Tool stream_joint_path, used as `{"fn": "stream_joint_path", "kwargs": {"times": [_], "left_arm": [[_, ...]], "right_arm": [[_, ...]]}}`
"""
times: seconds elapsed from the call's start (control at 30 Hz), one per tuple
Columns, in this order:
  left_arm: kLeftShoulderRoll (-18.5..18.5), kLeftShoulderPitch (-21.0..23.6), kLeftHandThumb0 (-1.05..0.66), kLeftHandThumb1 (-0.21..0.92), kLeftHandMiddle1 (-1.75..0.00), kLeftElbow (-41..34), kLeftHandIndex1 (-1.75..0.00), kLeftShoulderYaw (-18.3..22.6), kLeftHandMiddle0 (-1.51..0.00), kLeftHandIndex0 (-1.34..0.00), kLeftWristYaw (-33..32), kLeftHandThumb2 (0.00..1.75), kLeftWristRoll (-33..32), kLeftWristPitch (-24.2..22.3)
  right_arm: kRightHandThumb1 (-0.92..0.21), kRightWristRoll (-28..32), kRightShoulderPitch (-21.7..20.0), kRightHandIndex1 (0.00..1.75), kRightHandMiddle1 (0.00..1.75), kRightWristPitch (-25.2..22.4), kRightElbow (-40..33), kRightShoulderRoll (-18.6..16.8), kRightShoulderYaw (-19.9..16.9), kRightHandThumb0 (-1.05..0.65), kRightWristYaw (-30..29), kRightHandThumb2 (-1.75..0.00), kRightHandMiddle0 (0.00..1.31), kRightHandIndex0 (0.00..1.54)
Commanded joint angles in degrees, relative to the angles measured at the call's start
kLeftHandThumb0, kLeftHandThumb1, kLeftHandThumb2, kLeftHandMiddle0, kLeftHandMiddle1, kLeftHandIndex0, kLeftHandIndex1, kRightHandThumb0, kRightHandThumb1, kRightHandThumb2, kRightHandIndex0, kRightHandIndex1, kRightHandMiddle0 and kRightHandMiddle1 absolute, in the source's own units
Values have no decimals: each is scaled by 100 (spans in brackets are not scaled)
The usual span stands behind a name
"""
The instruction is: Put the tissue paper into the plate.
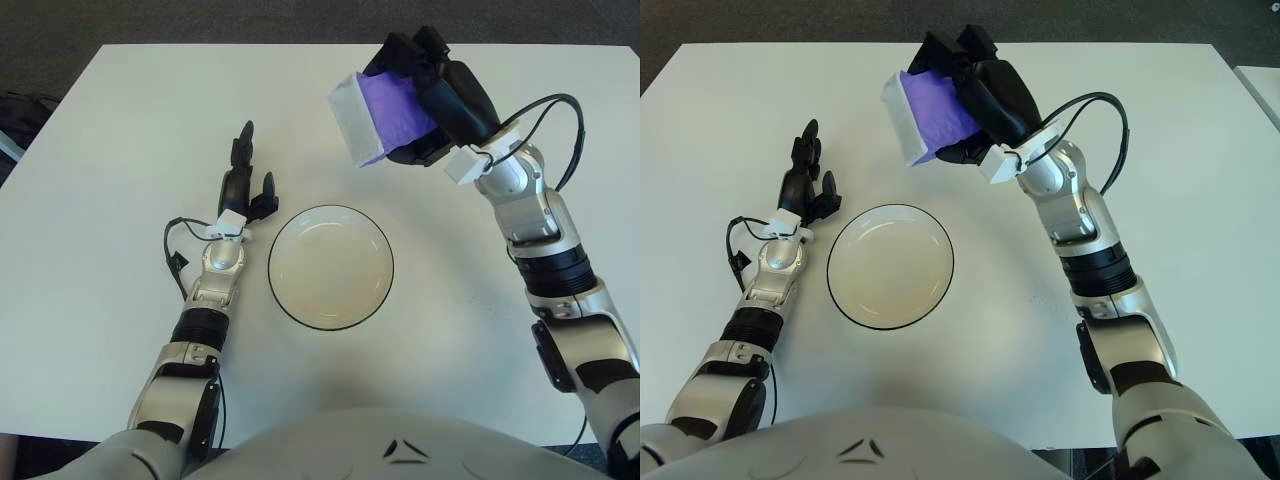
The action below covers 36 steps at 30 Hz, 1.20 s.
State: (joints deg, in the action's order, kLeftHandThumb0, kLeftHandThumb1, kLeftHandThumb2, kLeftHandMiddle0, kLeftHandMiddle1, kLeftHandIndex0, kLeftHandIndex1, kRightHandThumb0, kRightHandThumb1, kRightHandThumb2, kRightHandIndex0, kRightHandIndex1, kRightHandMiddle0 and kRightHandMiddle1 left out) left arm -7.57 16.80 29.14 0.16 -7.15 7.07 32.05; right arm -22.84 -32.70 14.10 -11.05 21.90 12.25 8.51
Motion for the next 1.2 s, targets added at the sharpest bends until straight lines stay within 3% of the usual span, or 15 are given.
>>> {"fn": "stream_joint_path", "kwargs": {"times": [0.0, 0.1, 0.3, 0.4, 0.63, 1.17], "left_arm": [[150, -894, -82, 92, -1, 644, -35, -100, -16, 0, 10, 86, 71, -2], [114, -903, -83, 92, -1, 646, -34, -114, -16, 0, 50, 87, 79, -34], [21, -845, -85, 92, 0, 795, -28, -130, -15, 0, 136, 91, 96, -160], [17, -831, -86, 92, 0, 801, -25, -123, -15, 0, 168, 92, 74, -245], [7, -859, -88, 92, 0, 664, -18, -126, -14, 0, 252, 92, 44, -287], [78, -855, -87, 92, -1, 623, -25, -120, -16, 0, -1, 89, 176, -305]], "right_arm": [[-6, 389, 432, 171, 175, -154, -646, -191, 90, 0, 287, -161, 56, 83], [-5, 624, 497, 172, 175, -184, -750, -204, 98, 0, 524, -161, 57, 82], [-5, 990, 606, 173, 175, -293, -1102, 118, 237, 0, 1431, -163, 58, 82], [-5, 954, 894, 173, 175, -439, -1517, 158, 513, 0, 1741, -163, 58, 82], [-5, 1144, 870, 172, 175, -812, -1789, 275, 658, 0, 2382, -163, 58, 82], [-9, 1374, 1043, 173, 175, -60, -1503, 189, 817, 0, 2625, -158, 55, 79]]}}
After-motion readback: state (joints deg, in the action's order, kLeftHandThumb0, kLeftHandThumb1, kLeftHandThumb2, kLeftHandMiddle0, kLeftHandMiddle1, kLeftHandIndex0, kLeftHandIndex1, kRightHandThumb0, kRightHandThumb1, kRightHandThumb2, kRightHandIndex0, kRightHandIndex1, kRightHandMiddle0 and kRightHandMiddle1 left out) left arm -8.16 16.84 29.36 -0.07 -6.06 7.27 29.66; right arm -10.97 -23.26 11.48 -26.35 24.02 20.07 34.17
